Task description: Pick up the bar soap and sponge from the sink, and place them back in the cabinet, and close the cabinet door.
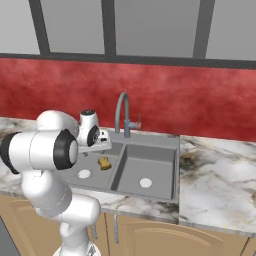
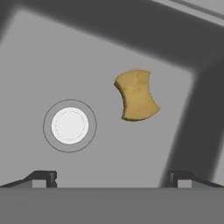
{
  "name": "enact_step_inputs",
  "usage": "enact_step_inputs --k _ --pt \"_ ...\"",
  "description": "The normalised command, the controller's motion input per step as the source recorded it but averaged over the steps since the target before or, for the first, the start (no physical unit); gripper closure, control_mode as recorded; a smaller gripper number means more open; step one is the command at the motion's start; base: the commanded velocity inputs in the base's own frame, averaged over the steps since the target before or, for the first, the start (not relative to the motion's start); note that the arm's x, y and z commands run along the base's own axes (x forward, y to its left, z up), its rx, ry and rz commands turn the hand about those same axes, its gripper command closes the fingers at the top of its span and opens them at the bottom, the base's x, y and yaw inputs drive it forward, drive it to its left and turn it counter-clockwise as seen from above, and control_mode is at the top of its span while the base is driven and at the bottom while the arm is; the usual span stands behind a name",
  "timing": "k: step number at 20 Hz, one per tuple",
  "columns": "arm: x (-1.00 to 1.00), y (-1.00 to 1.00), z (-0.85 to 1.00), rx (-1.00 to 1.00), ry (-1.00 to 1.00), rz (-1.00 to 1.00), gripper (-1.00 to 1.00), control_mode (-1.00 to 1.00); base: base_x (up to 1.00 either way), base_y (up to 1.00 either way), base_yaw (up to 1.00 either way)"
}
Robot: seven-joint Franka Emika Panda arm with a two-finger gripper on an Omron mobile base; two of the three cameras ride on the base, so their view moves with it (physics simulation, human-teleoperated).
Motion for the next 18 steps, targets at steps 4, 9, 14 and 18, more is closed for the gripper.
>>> enact_step_inputs --k 4,9,14,18 --pt "0.37 0.00 -0.18 0.00 0.00 0.00 -1.00 -1.00 0.00 0.00 0.00" --pt "0.28 0.00 -0.14 0.00 0.03 0.00 -1.00 -1.00 0.00 0.00 0.00" --pt "0.25 0.00 -0.17 0.00 0.03 0.00 -1.00 -1.00 0.00 0.00 0.00" --pt "0.21 0.00 -0.21 0.00 0.03 0.00 -1.00 -1.00 0.00 0.00 0.00"
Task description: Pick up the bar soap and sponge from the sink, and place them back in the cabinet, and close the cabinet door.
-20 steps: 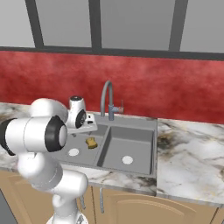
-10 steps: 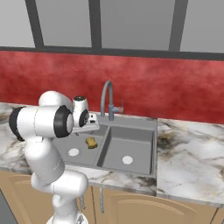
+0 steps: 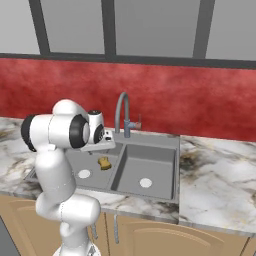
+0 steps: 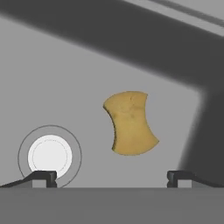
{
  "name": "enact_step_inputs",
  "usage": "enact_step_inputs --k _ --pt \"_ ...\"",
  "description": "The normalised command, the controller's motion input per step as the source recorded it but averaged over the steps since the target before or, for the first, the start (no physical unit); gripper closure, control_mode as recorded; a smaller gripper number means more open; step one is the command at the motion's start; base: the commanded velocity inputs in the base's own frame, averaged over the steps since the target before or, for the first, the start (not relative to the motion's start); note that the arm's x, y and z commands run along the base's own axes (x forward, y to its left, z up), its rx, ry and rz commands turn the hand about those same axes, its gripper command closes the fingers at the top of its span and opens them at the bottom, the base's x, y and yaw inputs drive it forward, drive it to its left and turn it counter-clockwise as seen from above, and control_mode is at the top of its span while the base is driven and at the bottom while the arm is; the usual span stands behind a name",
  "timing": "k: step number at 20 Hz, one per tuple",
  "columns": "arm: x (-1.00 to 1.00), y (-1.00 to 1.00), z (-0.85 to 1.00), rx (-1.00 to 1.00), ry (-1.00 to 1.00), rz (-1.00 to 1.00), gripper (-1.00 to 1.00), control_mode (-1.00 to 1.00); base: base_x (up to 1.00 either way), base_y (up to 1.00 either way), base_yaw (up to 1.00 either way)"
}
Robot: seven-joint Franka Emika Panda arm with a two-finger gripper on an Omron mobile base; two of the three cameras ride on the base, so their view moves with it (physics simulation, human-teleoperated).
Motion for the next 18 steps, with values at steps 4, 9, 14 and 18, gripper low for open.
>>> enact_step_inputs --k 4,9,14,18 --pt "0.19 0.00 -0.25 0.00 0.01 0.00 -1.00 -1.00 0.00 0.00 0.00" --pt "0.19 0.00 -0.25 0.00 0.01 0.00 -1.00 -1.00 0.00 0.00 0.00" --pt "0.14 0.00 -0.19 0.00 0.00 0.01 -1.00 -1.00 0.00 0.00 0.00" --pt "0.08 0.00 -0.17 0.00 0.00 0.00 -1.00 -1.00 0.00 0.00 0.00"
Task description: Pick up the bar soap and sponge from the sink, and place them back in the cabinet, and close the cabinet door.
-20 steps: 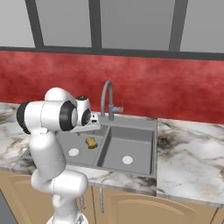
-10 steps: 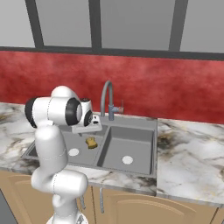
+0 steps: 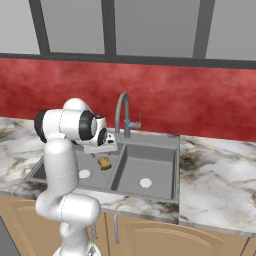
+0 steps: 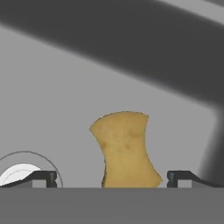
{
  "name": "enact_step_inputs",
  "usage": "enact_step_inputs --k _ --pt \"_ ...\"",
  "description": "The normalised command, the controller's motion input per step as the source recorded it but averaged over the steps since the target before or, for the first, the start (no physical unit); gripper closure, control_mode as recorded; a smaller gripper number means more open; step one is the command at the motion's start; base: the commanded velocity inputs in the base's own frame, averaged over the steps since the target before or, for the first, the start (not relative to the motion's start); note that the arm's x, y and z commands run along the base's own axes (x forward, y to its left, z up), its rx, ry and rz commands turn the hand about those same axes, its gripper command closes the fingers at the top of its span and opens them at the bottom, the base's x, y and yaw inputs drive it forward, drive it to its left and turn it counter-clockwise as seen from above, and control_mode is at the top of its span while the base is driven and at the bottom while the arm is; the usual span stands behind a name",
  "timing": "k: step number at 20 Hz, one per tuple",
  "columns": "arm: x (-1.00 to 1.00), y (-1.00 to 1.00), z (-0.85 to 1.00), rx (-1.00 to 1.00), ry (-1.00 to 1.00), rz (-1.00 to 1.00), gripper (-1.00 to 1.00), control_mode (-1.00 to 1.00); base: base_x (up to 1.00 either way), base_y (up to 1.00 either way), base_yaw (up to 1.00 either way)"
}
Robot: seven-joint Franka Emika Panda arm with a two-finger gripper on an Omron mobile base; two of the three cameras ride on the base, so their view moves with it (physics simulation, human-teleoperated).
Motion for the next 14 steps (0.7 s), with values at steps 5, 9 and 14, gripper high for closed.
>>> enact_step_inputs --k 5,9,14 --pt "0.01 0.00 -0.09 0.00 0.00 0.00 -1.00 -1.00 0.00 0.00 0.00" --pt "0.00 0.00 -0.06 0.00 0.00 0.00 -1.00 -1.00 0.00 0.00 0.00" --pt "0.00 -0.02 -0.08 0.00 0.00 0.00 -1.00 -1.00 0.00 0.00 0.00"
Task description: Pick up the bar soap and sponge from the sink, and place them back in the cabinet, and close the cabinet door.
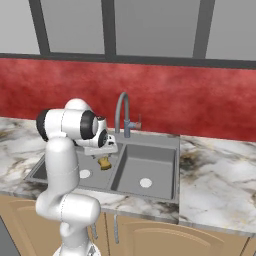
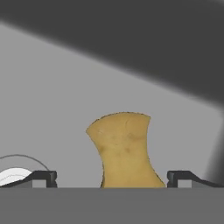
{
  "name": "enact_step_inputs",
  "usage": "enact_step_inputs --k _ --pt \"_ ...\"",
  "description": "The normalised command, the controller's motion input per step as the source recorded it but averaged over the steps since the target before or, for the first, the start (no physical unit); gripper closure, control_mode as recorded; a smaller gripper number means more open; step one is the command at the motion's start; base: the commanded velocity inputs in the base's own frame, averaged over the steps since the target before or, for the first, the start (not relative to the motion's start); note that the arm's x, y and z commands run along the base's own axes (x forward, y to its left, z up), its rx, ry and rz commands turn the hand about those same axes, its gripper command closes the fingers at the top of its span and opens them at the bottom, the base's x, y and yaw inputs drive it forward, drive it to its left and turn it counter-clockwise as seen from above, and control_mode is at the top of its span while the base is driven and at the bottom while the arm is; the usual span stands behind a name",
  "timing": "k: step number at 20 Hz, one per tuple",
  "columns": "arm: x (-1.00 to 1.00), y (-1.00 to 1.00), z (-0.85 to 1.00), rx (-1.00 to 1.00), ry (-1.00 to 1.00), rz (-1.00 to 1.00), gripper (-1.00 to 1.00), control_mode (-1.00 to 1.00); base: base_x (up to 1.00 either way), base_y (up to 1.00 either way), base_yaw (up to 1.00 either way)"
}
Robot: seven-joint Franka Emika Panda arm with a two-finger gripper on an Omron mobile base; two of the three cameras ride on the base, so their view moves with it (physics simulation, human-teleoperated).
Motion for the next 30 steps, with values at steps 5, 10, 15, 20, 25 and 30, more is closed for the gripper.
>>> enact_step_inputs --k 5,10,15,20,25,30 --pt "0.00 -0.04 -0.07 0.00 0.00 0.00 -1.00 -1.00 0.00 0.00 0.00" --pt "0.02 -0.05 -0.13 0.00 0.00 0.00 -1.00 -1.00 0.00 0.00 0.00" --pt "0.09 0.00 -0.22 0.00 0.01 0.00 -1.00 -1.00 0.00 0.00 0.00" --pt "0.11 0.00 -0.17 0.00 0.01 0.00 -1.00 -1.00 0.00 0.00 0.00" --pt "0.06 0.00 -0.13 0.00 0.00 0.00 -1.00 -1.00 0.00 0.00 0.00" --pt "0.09 0.00 -0.14 0.00 0.00 0.00 -1.00 -1.00 0.00 0.00 0.00"
